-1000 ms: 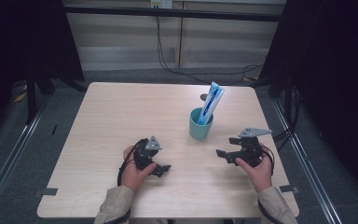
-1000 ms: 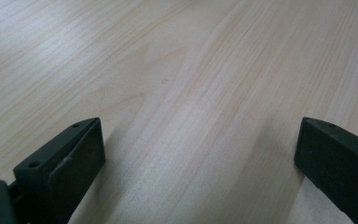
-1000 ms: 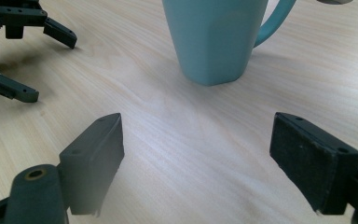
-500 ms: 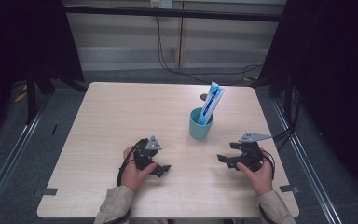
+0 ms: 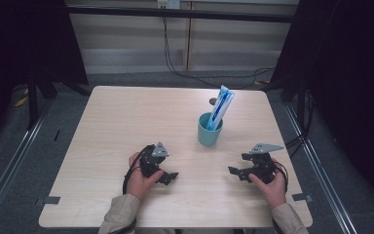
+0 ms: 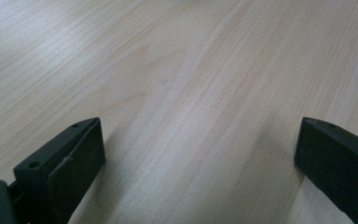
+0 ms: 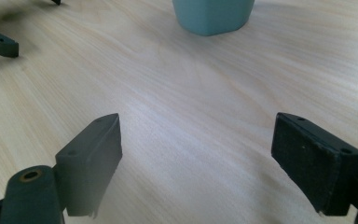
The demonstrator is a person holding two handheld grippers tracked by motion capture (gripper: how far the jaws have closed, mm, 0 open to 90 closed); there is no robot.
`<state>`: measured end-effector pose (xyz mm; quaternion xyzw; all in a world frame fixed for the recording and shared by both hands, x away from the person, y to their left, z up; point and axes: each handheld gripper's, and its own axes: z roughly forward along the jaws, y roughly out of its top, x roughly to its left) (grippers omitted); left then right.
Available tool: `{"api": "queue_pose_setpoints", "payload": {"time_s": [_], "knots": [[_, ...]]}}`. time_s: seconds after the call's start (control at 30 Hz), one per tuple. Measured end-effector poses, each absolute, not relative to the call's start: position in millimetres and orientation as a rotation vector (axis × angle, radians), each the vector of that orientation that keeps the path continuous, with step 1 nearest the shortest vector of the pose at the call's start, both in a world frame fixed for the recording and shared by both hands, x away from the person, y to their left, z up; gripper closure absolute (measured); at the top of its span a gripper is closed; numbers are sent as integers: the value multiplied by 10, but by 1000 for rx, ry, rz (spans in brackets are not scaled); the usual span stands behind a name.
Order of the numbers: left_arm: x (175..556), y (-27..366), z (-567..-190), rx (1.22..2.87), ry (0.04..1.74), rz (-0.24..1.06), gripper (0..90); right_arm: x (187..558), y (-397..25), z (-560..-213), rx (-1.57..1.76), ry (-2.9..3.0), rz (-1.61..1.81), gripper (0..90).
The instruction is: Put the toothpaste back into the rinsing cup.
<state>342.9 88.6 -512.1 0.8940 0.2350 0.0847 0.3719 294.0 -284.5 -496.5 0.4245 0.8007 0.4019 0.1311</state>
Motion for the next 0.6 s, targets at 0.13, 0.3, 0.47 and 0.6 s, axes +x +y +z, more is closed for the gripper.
{"api": "queue_pose_setpoints", "payload": {"time_s": [0.13, 0.3, 0.47, 0.6], "knots": [[3430, 886, -5121, 2292, 602, 217, 14, 2921, -2855, -5003, 1239, 2333, 1149, 156], [3430, 886, -5120, 2294, 602, 217, 14, 2890, -2881, -5061, 1250, 2335, 1137, 155], [3429, 886, -5120, 2293, 604, 216, 14, 2879, -2890, -5086, 1244, 2343, 1109, 155], [3429, 886, -5120, 2294, 602, 217, 14, 2866, -2884, -5101, 1230, 2352, 1085, 152]]}}
